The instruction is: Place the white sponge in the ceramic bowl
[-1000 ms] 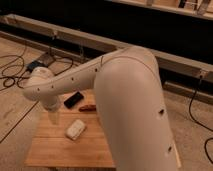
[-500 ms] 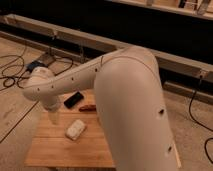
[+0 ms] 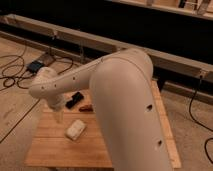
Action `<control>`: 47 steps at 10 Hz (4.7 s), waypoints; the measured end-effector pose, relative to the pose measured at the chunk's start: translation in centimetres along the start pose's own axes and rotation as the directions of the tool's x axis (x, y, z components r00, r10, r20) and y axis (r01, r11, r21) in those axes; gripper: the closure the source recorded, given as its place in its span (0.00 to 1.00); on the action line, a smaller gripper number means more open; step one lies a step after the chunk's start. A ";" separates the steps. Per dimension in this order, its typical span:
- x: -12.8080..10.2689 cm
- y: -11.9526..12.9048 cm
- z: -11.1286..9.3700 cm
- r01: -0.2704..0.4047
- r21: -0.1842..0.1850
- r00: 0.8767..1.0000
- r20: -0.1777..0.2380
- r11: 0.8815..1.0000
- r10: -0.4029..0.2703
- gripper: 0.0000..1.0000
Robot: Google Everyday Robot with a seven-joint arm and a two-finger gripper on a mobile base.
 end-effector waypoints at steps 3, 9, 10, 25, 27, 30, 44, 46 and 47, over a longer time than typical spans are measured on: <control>-0.1 1.7 3.0 -0.052 -0.047 0.999 0.009 0.998 0.052 0.20; 2.7 4.1 7.3 -0.125 -0.101 0.991 0.041 0.987 0.130 0.20; 3.5 4.1 7.7 -0.141 -0.103 0.989 0.037 0.985 0.146 0.20; 6.0 6.9 10.3 -0.157 -0.081 0.987 -0.058 0.984 0.153 0.96; 6.3 5.8 9.2 -0.155 -0.058 0.987 -0.056 0.986 0.151 1.00; 6.8 3.9 7.2 -0.157 -0.020 0.987 -0.045 0.987 0.156 1.00; 18.5 -4.6 0.7 -0.356 0.152 0.928 -0.060 0.922 0.368 1.00; 21.0 -5.8 0.3 -0.401 0.171 0.906 -0.068 0.900 0.417 1.00; 22.0 -6.3 0.1 -0.418 0.178 0.898 -0.069 0.891 0.435 0.99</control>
